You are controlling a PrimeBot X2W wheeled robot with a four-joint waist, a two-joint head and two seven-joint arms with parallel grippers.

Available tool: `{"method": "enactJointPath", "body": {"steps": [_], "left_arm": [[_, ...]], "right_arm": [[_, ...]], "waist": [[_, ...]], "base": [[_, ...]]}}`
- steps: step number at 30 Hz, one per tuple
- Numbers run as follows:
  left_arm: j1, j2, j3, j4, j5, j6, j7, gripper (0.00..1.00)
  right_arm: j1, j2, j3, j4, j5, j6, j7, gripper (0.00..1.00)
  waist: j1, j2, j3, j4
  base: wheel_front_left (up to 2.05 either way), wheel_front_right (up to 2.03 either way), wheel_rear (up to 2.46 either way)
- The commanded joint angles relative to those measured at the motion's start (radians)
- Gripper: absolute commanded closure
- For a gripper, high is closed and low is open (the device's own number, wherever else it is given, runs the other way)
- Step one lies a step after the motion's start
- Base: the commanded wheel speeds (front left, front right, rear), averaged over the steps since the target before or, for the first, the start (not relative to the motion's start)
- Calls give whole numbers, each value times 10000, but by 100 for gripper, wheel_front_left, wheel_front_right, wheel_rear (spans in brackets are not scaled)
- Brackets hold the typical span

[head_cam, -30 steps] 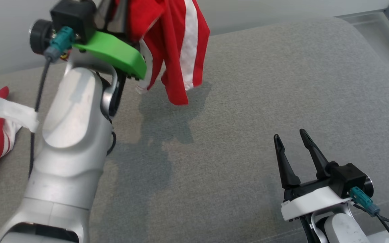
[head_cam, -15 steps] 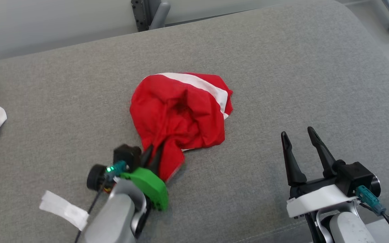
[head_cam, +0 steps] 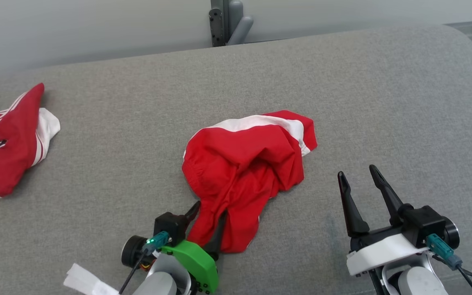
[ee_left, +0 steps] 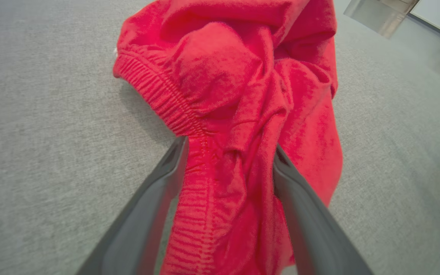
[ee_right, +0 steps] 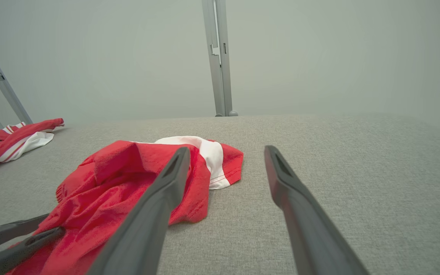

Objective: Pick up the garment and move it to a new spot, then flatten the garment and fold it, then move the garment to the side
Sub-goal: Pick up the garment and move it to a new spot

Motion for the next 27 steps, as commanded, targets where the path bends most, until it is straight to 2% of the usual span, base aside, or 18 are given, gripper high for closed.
{"method": "enactJointPath", "body": {"steps": [1,8,13,21,27], "left_arm": [[285,103,144,-207,87,197,-101,0],[1589,455,1767,-2724,776,1479,-151,0],[2667,323,3229,-4130,1156,1978,-149,0],[4289,3,5038,-6009,2275,1820,-151,0],[4917,-95,5604,-6453,3033,1475,-151,0]], "right_arm": [[174,-14,-4,17,-56,1,-30,0],[625,-12,-51,13,-42,1,-30,0],[854,-14,13,-44,53,1,-30,0],[1312,-14,-118,-151,147,1,-32,0],[1651,-12,-102,-161,-18,1,-30,0]], "waist": [[1,0,-453,335],[1,0,-1034,677],[1,0,-1269,816],[1,0,-1638,1119],[1,0,-1812,1235]], "base": [[0,0,0],[0,0,0],[0,0,0],[0,0,0],[0,0,0]]}}
